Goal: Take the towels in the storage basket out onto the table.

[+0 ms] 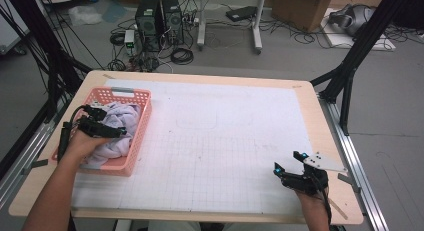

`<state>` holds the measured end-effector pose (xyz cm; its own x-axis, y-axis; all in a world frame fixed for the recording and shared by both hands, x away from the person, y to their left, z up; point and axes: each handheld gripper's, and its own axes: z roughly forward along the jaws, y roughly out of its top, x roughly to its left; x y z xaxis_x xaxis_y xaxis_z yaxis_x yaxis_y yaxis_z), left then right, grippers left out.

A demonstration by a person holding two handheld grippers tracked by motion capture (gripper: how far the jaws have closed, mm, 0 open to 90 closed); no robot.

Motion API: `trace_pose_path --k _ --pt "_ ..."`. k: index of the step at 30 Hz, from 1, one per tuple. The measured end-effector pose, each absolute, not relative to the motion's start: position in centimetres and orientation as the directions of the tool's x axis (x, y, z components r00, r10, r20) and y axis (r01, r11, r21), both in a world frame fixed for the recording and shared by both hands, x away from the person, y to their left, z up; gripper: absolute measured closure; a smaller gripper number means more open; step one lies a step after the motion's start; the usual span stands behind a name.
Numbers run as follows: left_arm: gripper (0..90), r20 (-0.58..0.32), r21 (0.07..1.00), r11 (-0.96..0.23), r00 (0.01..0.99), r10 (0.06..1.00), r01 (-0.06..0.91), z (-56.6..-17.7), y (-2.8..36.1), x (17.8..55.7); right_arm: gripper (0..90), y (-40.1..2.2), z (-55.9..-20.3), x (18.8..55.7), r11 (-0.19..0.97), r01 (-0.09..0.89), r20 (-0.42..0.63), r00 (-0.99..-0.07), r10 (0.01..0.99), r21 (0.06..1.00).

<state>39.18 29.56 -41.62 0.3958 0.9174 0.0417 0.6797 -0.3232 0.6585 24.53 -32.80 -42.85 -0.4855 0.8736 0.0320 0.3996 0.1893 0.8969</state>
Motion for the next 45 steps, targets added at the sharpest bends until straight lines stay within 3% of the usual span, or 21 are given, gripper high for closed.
trace_pose_path --k 9,12,14,15,19,24,31,45 --pt "6.5 0.093 0.626 -0.379 0.418 0.904 0.682 -42.6 29.2 39.5 16.4 -32.9 -42.8 24.5 0.200 0.397 0.013 -0.473 0.881 0.896" --pt "10.4 0.081 0.622 -0.374 0.418 0.905 0.689 -42.6 29.4 39.6 16.5 -32.9 -42.7 24.4 0.193 0.401 0.019 -0.466 0.884 0.896" --pt "21.8 0.076 0.622 -0.365 0.410 0.909 0.693 -42.5 29.4 39.6 16.6 -32.9 -42.7 24.4 0.196 0.402 0.016 -0.467 0.884 0.894" --pt "21.8 0.067 0.622 -0.354 0.403 0.913 0.699 -42.4 29.5 39.5 16.6 -32.9 -42.7 24.4 0.196 0.402 0.016 -0.467 0.884 0.894" --pt "39.5 0.065 0.620 -0.345 0.392 0.917 0.704 -42.2 29.5 39.4 16.8 -33.0 -42.8 24.5 0.200 0.403 0.013 -0.468 0.884 0.893" --pt "46.0 0.036 0.635 -0.292 0.351 0.936 0.715 -41.6 29.8 39.3 16.8 -33.0 -42.7 24.4 0.197 0.402 0.014 -0.467 0.884 0.894" --pt "47.6 -0.071 0.748 -0.147 0.299 0.952 0.647 -40.3 31.1 38.4 16.8 -33.2 -42.8 24.5 0.188 0.408 0.022 -0.458 0.889 0.894" --pt "47.5 -0.130 0.901 -0.032 0.341 0.931 0.432 -38.0 32.7 36.1 16.8 -33.3 -42.6 24.3 0.185 0.406 0.022 -0.453 0.891 0.895"
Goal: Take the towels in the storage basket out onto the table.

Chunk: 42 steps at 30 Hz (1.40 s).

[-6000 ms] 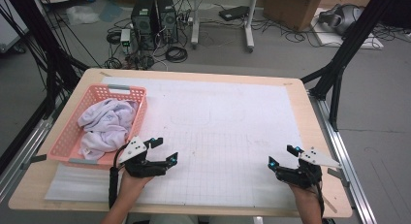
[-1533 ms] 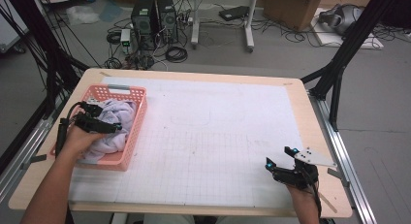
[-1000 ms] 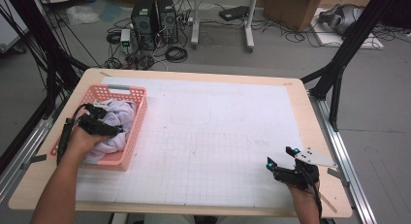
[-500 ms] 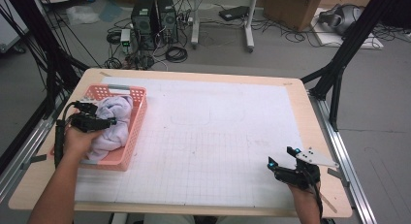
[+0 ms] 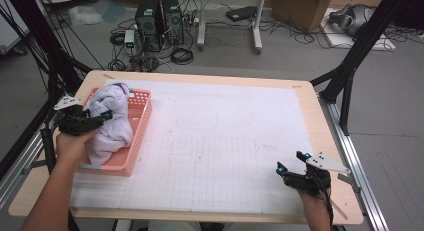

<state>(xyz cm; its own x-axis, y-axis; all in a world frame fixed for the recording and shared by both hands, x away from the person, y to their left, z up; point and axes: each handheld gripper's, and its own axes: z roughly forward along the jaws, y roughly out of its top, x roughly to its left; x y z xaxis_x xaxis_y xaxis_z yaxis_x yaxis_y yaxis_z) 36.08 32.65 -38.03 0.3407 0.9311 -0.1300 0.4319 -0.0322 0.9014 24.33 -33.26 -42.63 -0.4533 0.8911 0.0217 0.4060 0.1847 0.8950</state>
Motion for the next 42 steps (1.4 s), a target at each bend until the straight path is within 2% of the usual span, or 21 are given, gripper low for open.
trace_pose_path --k 5,13,23,33,42 --pt "47.5 -0.097 0.939 -0.043 0.381 0.919 0.342 -37.1 32.9 35.5 16.8 -33.2 -42.6 24.4 0.187 0.406 0.020 -0.453 0.891 0.895" --pt "47.6 -0.104 0.965 -0.016 0.437 0.893 0.262 -35.9 33.2 34.9 16.8 -33.2 -42.6 24.3 0.185 0.407 0.021 -0.451 0.892 0.894" --pt "47.5 -0.068 0.985 -0.024 0.509 0.858 0.173 -33.6 33.4 34.3 16.8 -33.0 -42.7 24.4 0.192 0.408 0.018 -0.457 0.889 0.893" --pt "47.4 -0.119 0.991 0.065 0.550 0.826 0.116 -32.7 34.0 33.8 16.8 -33.0 -42.8 24.5 0.192 0.409 0.018 -0.456 0.890 0.892" --pt "47.3 -0.118 0.991 0.132 0.621 0.775 0.024 -30.6 33.9 33.0 16.8 -32.9 -42.7 24.5 0.194 0.410 0.017 -0.459 0.888 0.891"
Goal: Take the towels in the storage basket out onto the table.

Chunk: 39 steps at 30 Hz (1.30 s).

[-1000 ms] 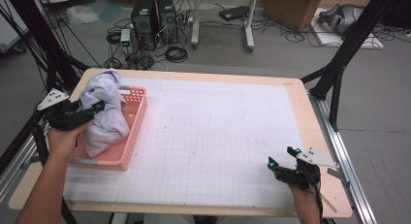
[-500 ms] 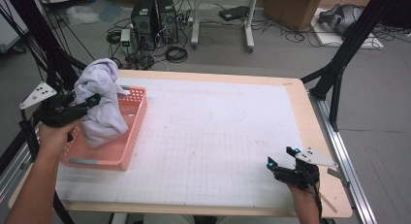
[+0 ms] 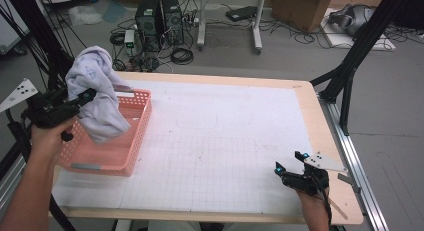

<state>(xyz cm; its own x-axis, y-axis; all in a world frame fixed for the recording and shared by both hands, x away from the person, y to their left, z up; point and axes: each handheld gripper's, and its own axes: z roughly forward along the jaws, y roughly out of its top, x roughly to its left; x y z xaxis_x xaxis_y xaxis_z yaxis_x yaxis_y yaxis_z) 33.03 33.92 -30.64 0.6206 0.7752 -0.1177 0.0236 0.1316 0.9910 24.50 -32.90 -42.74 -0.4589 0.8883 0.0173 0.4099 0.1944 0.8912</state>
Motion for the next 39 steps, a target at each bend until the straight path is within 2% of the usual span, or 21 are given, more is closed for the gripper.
trace_pose_path --k 10,19,39 --pt "47.3 -0.091 0.988 0.155 0.705 0.704 -0.027 -28.5 31.6 32.6 16.8 -32.8 -42.7 24.5 0.190 0.407 0.020 -0.460 0.888 0.894" --pt "47.0 -0.081 0.985 0.171 0.774 0.628 -0.036 -27.4 28.4 32.7 16.8 -32.8 -42.6 24.4 0.187 0.406 0.022 -0.459 0.888 0.895" --pt "46.0 -0.063 0.994 0.112 0.882 0.467 0.011 -30.0 18.1 33.5 16.8 -32.8 -42.6 24.6 0.192 0.403 0.020 -0.466 0.885 0.895"
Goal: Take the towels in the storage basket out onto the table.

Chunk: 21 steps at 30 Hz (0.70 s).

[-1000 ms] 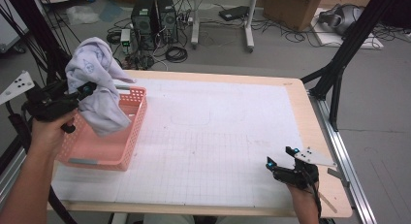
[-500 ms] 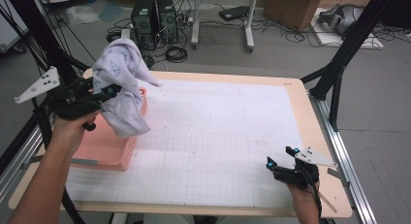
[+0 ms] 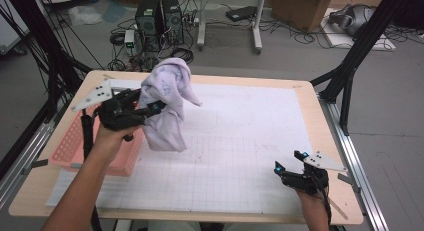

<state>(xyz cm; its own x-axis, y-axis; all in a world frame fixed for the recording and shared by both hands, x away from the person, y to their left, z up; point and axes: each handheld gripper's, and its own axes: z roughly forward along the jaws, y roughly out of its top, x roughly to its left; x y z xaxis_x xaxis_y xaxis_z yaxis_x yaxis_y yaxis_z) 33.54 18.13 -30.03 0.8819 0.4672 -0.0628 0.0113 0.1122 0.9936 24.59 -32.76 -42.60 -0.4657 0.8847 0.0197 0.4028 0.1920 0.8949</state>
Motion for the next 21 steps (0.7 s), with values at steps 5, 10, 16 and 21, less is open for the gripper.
trace_pose_path --k 5,10,16,21 --pt "45.5 -0.072 0.995 0.093 0.889 0.452 0.033 -31.1 15.0 34.1 16.8 -32.7 -42.6 24.7 0.193 0.399 0.019 -0.470 0.882 0.897" --pt "44.8 -0.073 0.997 0.041 0.884 0.461 0.060 -32.3 11.8 34.9 16.8 -32.7 -42.6 24.7 0.191 0.401 0.023 -0.470 0.882 0.896" --pt "44.0 -0.085 0.994 -0.018 0.866 0.492 0.108 -34.4 8.4 36.1 16.8 -32.8 -42.6 24.7 0.194 0.398 0.019 -0.472 0.881 0.896" --pt "43.8 -0.095 0.984 -0.075 0.841 0.532 0.158 -36.3 5.9 37.3 16.8 -32.8 -42.6 24.8 0.187 0.403 0.028 -0.471 0.881 0.896"
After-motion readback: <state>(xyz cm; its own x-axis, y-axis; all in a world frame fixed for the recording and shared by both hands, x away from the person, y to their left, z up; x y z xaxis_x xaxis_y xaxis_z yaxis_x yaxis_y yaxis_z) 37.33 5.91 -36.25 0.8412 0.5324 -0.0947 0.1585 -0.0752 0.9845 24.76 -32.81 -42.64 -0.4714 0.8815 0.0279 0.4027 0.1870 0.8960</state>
